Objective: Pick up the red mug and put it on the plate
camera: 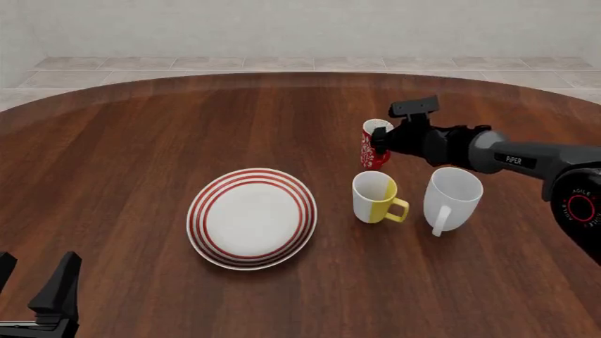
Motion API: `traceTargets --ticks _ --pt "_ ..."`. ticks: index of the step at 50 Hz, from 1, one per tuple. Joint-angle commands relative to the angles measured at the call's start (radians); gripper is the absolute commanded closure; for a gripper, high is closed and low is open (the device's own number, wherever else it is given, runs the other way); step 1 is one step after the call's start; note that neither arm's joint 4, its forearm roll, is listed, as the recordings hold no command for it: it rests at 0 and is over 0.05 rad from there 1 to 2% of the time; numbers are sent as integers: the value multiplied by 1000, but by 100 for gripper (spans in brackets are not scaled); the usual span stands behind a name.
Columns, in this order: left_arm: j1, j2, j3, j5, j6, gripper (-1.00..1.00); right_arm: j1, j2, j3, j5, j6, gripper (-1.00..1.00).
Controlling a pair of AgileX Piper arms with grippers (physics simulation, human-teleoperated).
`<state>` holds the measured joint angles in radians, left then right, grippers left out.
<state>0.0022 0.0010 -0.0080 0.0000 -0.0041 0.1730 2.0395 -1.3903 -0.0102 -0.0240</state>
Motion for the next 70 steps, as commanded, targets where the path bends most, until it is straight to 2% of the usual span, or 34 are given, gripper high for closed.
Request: traceTargets --ticks 1,70 --pt "0 0 3 -3 -2 -100 0 13 1 -7 3 -100" --pt "5 0 1 -3 -17 -100 9 89 -12 -30 28 -100"
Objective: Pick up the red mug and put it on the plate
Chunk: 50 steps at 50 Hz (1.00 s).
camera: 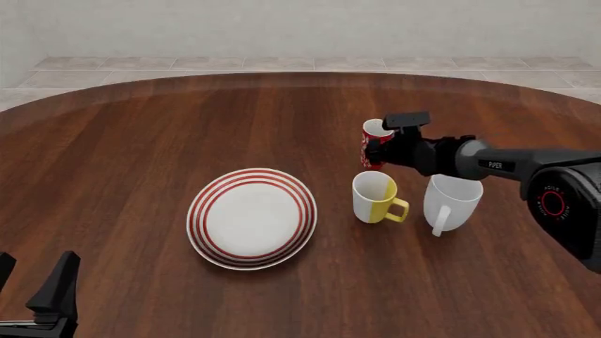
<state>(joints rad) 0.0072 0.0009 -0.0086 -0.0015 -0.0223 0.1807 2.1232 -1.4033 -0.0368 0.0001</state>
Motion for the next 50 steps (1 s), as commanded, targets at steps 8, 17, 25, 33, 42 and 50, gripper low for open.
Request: traceTargets --ticks 8,17,25,33,42,50 --pt "0 0 -1 1 3 -100 3 10 3 -7 5 -100" --pt "0 0 -2 3 3 -100 3 -6 22 -17 -7 100" --pt "1 0 -6 6 0 -100 0 -22 28 -16 -11 100" --pt "2 0 -3 2 -3 -100 -5 -46 32 -9 -25 100" --pt "2 0 -1 -1 -4 -100 5 -112 31 16 -56 100" --pt "0 0 -1 -1 0 -100 10 -174 12 50 -74 100"
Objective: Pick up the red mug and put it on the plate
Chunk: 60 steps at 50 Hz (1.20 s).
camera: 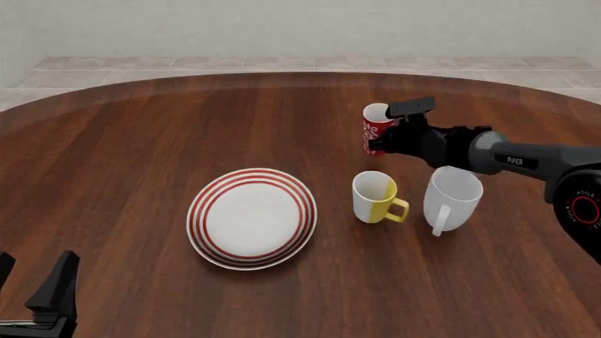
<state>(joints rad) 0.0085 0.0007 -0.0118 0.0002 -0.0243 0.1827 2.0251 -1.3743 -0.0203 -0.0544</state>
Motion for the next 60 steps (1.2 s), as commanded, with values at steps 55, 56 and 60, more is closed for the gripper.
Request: traceTargets --ticks 55,56,60 --pt "-2 0 2 -2 7 -100 339 -430 153 84 -98 100" --pt "-2 0 1 -2 7 -100 345 -432 158 83 -104 100" --pt "-2 0 4 -5 7 -100 367 -443 171 82 -102 100"
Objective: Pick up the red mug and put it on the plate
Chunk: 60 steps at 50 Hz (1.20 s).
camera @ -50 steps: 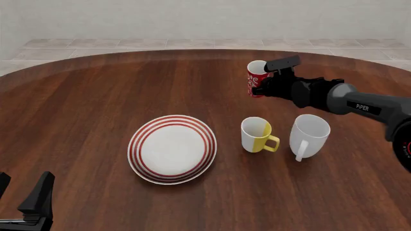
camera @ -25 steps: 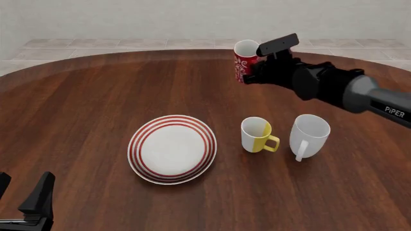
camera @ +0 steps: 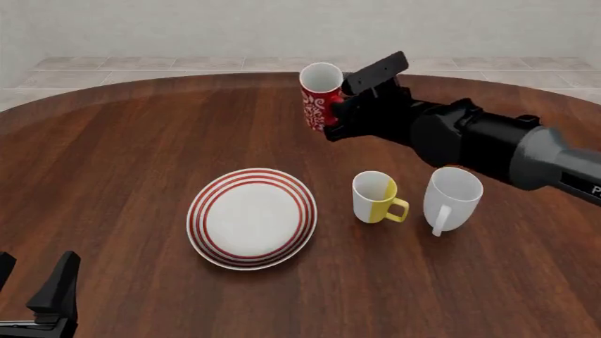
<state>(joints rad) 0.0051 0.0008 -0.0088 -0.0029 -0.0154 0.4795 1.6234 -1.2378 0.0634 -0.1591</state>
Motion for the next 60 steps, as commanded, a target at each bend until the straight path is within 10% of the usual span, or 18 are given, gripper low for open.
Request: traceTargets --ticks 1,60 --pt "1 0 0 -1 -2 -100 78 -44 37 -1 7 100" --pt "0 0 0 -1 0 -100 355 -124 175 -31 148 100"
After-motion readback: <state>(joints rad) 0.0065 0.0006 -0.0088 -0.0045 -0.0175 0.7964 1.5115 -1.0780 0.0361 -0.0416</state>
